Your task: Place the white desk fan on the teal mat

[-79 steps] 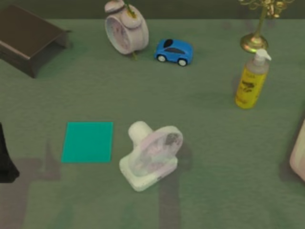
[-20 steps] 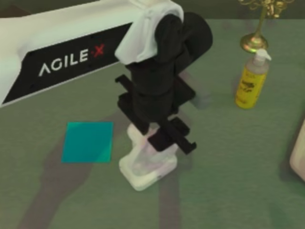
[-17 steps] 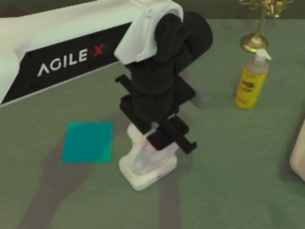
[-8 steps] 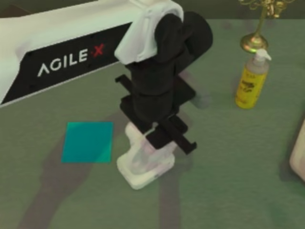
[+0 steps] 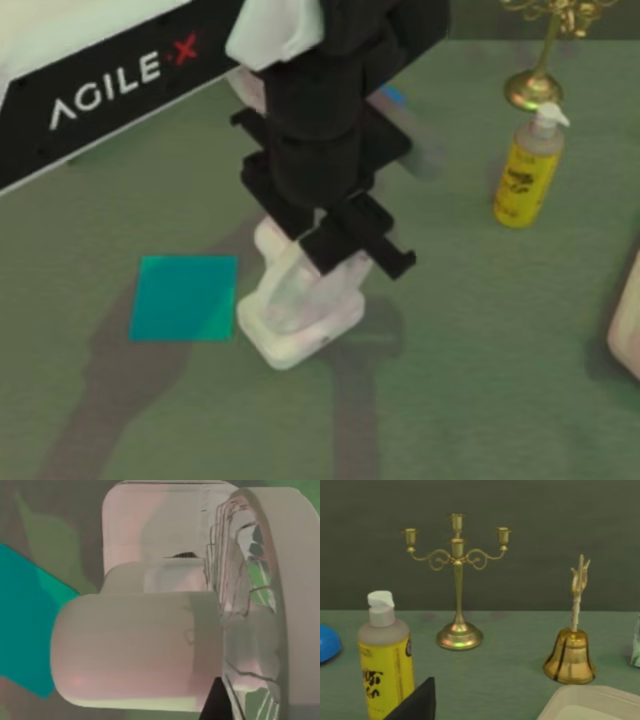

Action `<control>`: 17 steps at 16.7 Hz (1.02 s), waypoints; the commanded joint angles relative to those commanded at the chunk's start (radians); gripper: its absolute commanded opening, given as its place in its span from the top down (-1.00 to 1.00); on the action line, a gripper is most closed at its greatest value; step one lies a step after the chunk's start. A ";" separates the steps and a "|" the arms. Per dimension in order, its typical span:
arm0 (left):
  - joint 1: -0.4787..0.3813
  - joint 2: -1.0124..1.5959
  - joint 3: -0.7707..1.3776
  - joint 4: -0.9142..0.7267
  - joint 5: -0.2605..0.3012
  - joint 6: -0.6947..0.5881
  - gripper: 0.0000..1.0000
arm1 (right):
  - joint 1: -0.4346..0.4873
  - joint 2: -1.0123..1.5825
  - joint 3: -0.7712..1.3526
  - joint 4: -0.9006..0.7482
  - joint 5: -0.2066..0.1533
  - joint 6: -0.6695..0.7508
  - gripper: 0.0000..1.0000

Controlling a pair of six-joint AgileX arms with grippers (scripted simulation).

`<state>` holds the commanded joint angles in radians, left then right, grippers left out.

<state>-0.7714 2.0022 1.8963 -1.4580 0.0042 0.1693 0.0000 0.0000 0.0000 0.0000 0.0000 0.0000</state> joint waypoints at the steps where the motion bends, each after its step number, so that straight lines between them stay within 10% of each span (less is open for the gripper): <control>1: 0.002 0.000 0.011 -0.011 0.000 0.000 1.00 | 0.000 0.000 0.000 0.000 0.000 0.000 -1.00; 9: 0.040 -0.011 -0.015 -0.009 0.000 0.114 1.00 | 0.000 0.000 0.000 0.000 0.000 0.000 -1.00; 17: 0.255 -0.088 -0.122 0.026 0.001 0.720 1.00 | 0.000 0.000 0.000 0.000 0.000 0.000 -1.00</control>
<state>-0.5164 1.9142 1.7746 -1.4316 0.0049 0.8889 0.0000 0.0000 0.0000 0.0000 0.0000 0.0000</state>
